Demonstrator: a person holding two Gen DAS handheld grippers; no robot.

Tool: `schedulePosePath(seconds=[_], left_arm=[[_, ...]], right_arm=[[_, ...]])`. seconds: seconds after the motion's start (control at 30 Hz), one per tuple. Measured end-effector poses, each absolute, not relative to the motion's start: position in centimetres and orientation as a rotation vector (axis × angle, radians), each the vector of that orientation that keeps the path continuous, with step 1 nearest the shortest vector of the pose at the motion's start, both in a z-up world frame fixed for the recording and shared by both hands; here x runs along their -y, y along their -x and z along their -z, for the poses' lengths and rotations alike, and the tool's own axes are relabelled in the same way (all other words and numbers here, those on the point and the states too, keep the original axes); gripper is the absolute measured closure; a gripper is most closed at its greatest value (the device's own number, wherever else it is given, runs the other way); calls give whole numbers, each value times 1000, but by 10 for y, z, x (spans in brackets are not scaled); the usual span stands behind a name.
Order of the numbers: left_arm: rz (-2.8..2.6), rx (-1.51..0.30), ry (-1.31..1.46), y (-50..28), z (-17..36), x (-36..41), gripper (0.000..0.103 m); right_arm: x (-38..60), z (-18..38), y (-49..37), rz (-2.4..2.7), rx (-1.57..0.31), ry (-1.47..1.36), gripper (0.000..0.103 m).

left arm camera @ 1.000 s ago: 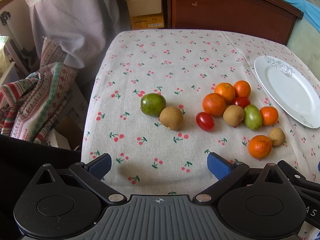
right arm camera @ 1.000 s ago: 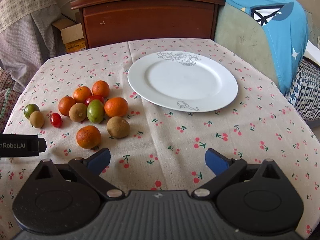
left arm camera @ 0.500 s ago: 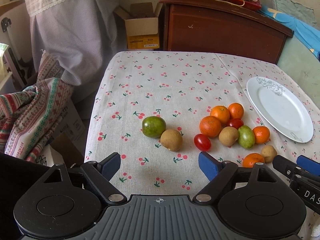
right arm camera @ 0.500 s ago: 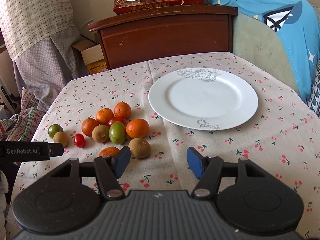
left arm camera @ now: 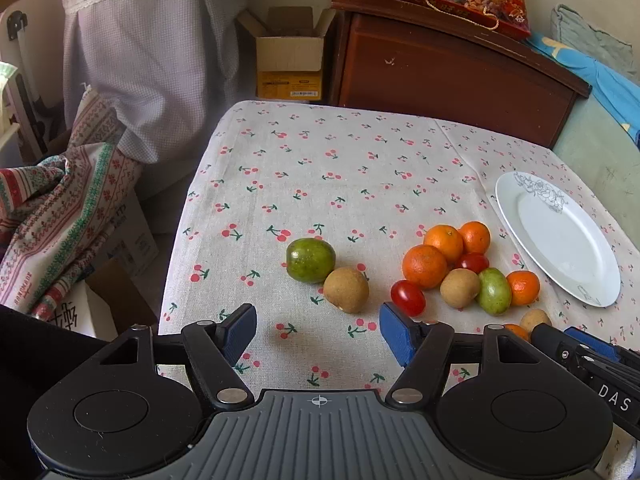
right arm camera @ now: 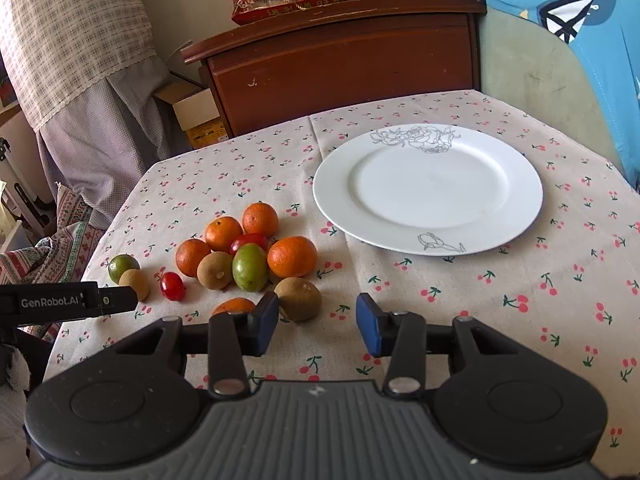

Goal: Organize fruits
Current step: 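Move both tools toward the fruit pile with fingers open, then close the left tool on a brown kiwi while the right tool grasps another kiwi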

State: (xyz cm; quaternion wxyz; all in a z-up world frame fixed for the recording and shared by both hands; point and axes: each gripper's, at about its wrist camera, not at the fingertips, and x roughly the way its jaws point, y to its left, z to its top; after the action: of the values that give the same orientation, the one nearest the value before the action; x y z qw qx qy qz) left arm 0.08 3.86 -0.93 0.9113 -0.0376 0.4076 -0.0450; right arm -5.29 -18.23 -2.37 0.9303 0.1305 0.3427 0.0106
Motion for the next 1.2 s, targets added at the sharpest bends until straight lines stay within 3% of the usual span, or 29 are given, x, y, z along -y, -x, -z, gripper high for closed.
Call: schedulePosePath(seconds=[0.13, 0.57, 0.97, 1.07, 1.2], left_arm=[[108, -827, 68, -2, 12, -37, 36], [146, -787, 53, -14, 20, -25, 67], [161, -781, 34, -10, 22, -22, 68], [182, -778, 52, -11, 21, -23, 79], [190, -774, 49, -8, 20, -21, 80]], right_arm=[[182, 24, 50, -35, -698, -276, 64], [177, 26, 47, -66, -690, -271, 71], [178, 26, 45, -73, -697, -305, 73], [178, 27, 46, -85, -698, -306, 78], [178, 26, 47, -75, -697, -305, 78]])
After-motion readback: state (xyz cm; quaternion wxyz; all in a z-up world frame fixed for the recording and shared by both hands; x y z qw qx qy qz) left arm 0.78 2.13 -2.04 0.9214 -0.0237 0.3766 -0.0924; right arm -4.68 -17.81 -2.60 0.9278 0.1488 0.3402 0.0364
